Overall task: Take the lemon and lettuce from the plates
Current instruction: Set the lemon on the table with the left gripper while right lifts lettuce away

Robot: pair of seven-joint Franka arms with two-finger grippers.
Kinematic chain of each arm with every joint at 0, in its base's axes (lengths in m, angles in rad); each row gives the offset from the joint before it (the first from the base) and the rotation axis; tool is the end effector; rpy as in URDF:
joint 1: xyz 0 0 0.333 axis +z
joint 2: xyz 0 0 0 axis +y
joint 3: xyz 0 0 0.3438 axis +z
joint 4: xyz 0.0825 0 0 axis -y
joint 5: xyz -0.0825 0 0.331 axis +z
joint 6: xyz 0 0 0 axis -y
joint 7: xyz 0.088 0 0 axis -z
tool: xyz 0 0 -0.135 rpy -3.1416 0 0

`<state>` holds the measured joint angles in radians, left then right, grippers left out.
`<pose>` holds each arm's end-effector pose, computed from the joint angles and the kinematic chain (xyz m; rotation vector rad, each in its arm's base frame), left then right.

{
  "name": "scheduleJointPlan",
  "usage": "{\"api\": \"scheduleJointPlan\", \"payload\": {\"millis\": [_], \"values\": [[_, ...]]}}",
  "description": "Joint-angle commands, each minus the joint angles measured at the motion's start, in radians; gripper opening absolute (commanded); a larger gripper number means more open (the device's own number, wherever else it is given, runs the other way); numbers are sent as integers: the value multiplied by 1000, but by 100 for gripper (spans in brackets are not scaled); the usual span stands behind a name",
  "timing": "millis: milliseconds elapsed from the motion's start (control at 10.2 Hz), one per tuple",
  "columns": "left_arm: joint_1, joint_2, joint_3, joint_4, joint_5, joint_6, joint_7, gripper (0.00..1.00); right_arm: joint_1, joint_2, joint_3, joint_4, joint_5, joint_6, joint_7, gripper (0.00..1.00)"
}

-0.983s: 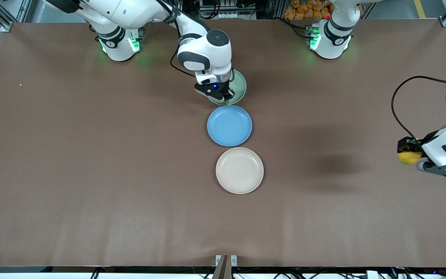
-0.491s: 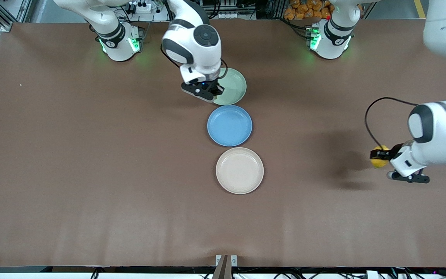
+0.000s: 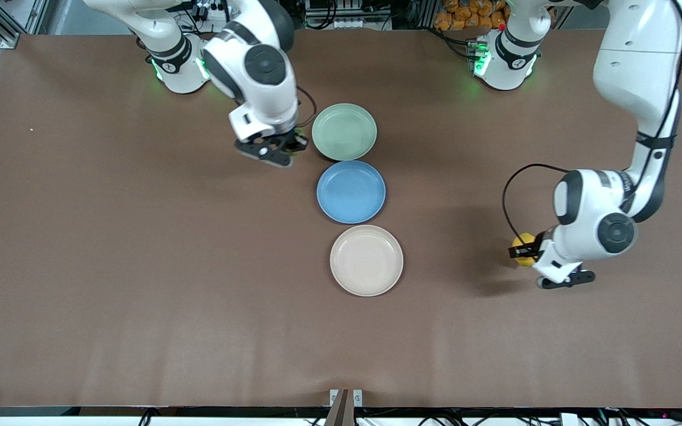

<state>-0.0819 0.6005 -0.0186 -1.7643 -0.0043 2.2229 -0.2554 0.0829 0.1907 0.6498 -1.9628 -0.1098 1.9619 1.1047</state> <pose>0.6182 -0.0615 0.2458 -3.1123 -0.2499 0.2221 0.4069 0.3342 0.4113 2.9894 -0.4861 -0.1589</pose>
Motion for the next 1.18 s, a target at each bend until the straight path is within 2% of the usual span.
{"api": "scheduleJointPlan", "payload": {"millis": [0,197,295,491,688,884,1081], "values": [[10,34,11,2,44,43,-8,0,-32,-31,-74,41,41,-44,-123,0],[10,56,11,11,127,47,-12,1,-31,-31,-180,65,41,-52,-256,0],[8,61,11,14,142,47,-12,97,-31,-31,-230,77,41,-52,-335,0],[14,49,14,40,144,47,-7,100,-31,-33,-333,87,42,-66,-506,0],[25,-19,20,51,144,40,-4,100,-34,-40,-436,90,42,-75,-673,0],[25,-95,26,95,144,-12,-2,100,-55,-46,-502,91,53,-72,-811,0],[80,-172,25,172,145,-72,28,100,-67,-54,-577,90,85,-64,-963,0]]}}
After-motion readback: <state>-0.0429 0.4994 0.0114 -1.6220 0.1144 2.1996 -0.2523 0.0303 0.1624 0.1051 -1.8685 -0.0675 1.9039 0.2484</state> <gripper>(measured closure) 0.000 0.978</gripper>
